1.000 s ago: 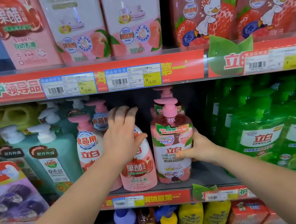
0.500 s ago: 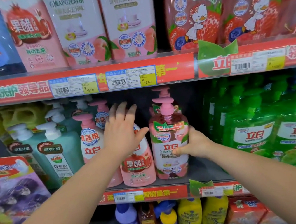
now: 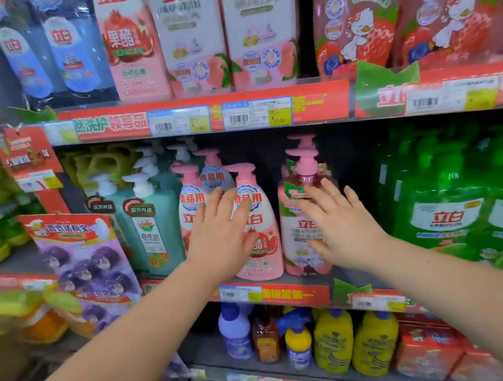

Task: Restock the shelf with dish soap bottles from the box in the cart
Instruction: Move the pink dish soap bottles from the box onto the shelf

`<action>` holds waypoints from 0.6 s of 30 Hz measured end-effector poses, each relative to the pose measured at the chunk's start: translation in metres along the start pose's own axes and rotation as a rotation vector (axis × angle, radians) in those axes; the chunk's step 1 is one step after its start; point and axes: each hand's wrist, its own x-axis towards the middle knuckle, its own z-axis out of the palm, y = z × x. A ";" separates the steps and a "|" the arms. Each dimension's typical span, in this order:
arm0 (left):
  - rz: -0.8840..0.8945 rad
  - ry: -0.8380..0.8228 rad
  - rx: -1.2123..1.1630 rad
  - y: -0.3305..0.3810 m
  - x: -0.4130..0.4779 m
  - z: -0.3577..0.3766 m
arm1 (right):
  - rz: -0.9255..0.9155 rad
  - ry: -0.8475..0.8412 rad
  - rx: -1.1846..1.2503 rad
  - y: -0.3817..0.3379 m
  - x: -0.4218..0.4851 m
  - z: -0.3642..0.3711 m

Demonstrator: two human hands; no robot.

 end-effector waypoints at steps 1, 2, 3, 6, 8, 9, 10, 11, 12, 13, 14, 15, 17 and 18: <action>-0.021 -0.065 0.018 -0.004 -0.008 0.001 | -0.007 -0.023 -0.016 -0.007 -0.001 0.000; -0.047 -0.134 0.041 -0.008 -0.016 0.002 | -0.016 -0.040 -0.027 -0.015 -0.001 0.000; -0.076 -0.197 0.060 -0.013 -0.024 0.003 | -0.027 -0.054 -0.031 -0.024 -0.001 0.000; -0.148 -0.363 0.080 -0.032 -0.051 0.001 | -0.062 -0.094 -0.006 -0.059 0.001 0.001; -0.172 -0.415 0.103 -0.051 -0.075 -0.004 | -0.080 -0.121 0.018 -0.091 0.005 0.002; -0.188 -0.418 0.118 -0.062 -0.089 -0.008 | -0.093 -0.128 0.026 -0.109 0.007 0.002; -0.208 -0.417 0.133 -0.075 -0.105 -0.012 | -0.107 -0.135 0.034 -0.128 0.010 0.002; -0.232 -0.416 0.146 -0.088 -0.122 -0.018 | -0.122 -0.146 0.048 -0.150 0.013 0.002; -0.259 -0.416 0.153 -0.103 -0.141 -0.025 | -0.138 -0.159 0.065 -0.173 0.016 0.002; -0.283 -0.411 0.153 -0.117 -0.159 -0.031 | -0.153 -0.172 0.081 -0.193 0.018 0.002; -0.309 -0.408 0.159 -0.133 -0.181 -0.039 | -0.178 -0.186 0.097 -0.219 0.021 0.002; -0.333 -0.409 0.171 -0.152 -0.205 -0.047 | -0.209 -0.204 0.117 -0.246 0.023 0.002; -0.396 -0.422 0.190 -0.189 -0.255 -0.065 | -0.276 -0.239 0.153 -0.305 0.024 0.001; -0.440 -0.432 0.199 -0.207 -0.280 -0.074 | -0.313 -0.245 0.158 -0.336 0.024 0.000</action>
